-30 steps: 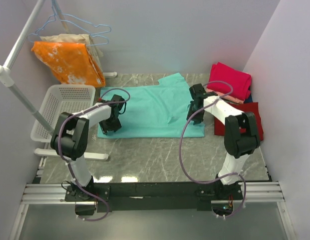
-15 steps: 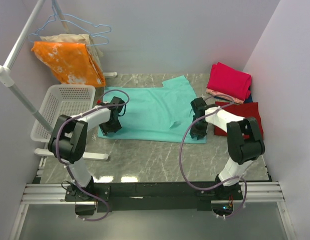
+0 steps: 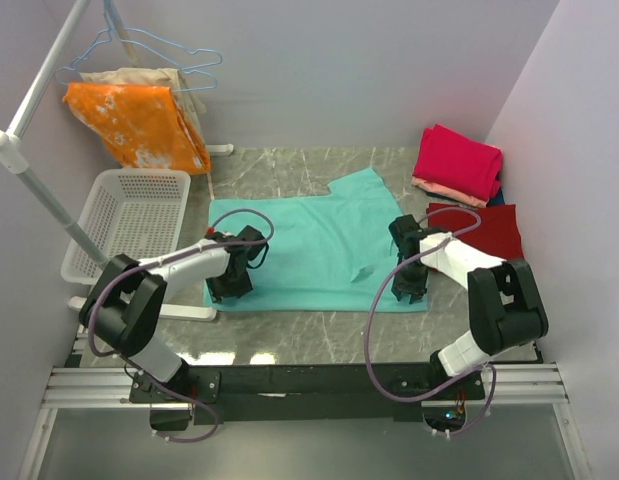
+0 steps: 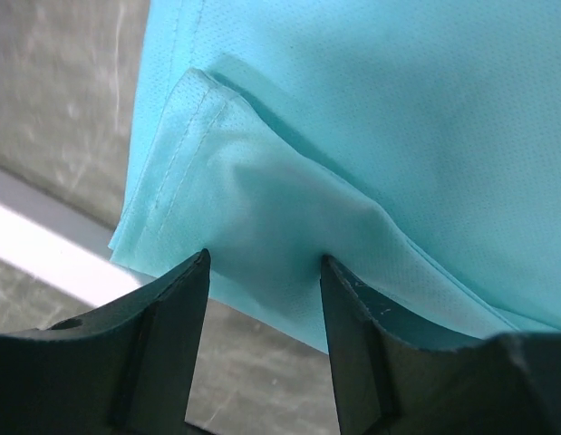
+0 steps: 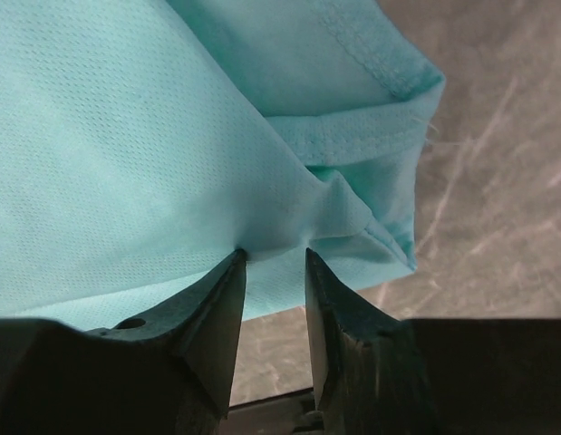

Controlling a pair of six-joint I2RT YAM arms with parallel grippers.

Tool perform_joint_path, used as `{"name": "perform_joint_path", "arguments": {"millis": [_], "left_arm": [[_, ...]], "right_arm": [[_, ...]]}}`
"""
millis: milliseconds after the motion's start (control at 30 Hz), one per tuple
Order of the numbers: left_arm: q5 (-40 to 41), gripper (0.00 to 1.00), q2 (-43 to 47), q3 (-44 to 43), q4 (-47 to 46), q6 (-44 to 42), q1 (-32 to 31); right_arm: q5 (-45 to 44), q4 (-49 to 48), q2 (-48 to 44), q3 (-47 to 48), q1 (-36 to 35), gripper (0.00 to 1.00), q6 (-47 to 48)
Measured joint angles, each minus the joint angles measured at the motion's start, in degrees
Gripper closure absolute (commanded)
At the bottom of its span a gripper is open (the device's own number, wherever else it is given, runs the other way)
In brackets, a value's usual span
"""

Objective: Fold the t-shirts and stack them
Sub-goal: Fold the tshirt

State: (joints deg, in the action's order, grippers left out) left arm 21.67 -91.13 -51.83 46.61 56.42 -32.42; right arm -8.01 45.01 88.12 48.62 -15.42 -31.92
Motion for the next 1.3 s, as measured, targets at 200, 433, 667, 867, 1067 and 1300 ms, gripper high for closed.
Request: {"name": "perform_joint_path", "arguments": {"millis": [200,433,667,867,1067,1300], "left_arm": [[-0.02,0.41,2.86,1.73,5.2,3.06,-1.88],[4.81,0.37,5.22,-15.96,13.9,0.13,2.19],[6.54,0.39,-1.6,-31.04,8.61,-9.16,16.44],[6.32,0.4,-24.11,-49.05,4.09,-14.43,19.15],[5.14,0.4,-40.09,-61.96,4.02,-16.35,21.92],[4.98,0.4,-41.22,-62.03,3.28,-17.38,24.17]], "right_arm": [[-0.72,3.5,-5.16,-0.2,-0.22,0.59,-2.05],[-1.68,9.27,-14.95,11.02,-0.37,0.54,-5.14],[-2.4,7.98,-5.86,33.59,-0.33,0.54,-4.26],[-1.46,7.13,19.3,59.74,0.15,0.56,-0.81],[0.98,7.3,36.96,73.83,0.57,0.56,0.66],[2.58,8.0,39.19,74.01,1.22,0.56,1.33]]}}
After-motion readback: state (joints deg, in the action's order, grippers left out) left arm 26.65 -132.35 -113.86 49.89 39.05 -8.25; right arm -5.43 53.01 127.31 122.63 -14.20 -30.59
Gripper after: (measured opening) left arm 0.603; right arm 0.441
